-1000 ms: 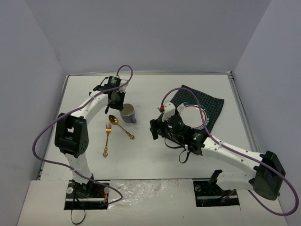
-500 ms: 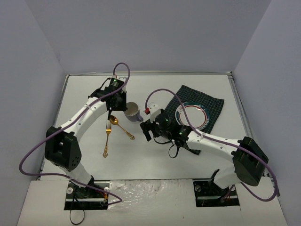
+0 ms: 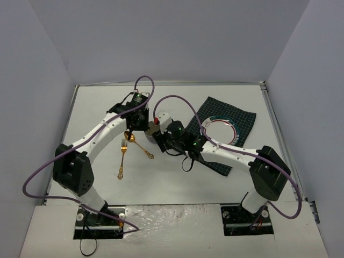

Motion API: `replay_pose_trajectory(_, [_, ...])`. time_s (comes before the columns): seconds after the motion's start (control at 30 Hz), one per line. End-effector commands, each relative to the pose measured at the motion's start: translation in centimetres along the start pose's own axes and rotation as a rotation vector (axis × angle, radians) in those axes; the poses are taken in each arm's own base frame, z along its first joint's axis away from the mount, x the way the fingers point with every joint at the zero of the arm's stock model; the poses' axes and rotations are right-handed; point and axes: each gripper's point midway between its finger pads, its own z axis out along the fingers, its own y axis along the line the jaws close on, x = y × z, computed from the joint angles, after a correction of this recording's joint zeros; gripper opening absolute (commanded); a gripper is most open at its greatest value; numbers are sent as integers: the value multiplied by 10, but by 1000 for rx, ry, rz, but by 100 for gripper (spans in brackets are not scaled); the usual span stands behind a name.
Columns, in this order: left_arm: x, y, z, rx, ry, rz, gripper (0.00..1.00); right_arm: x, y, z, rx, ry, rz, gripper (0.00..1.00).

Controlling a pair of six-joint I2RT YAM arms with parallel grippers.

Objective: Set the dinner table for one person

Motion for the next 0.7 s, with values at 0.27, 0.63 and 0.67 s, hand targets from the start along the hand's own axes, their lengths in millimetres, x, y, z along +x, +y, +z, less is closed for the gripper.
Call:
replay_pose_trajectory(0.27, [-36,-18,-40,64,-155,-18,0,-40,-2,7,-5,-112,-35,36])
replay_pose_trajectory(0.63, [-36,-18,-59,80,-173,-12,1,-33,-5,7,1,-109,-62,0])
replay_pose_trajectory(0.67, [-35,-18,-60,81,-172,-13,3,-34,-6,5,4,-114,-65,0])
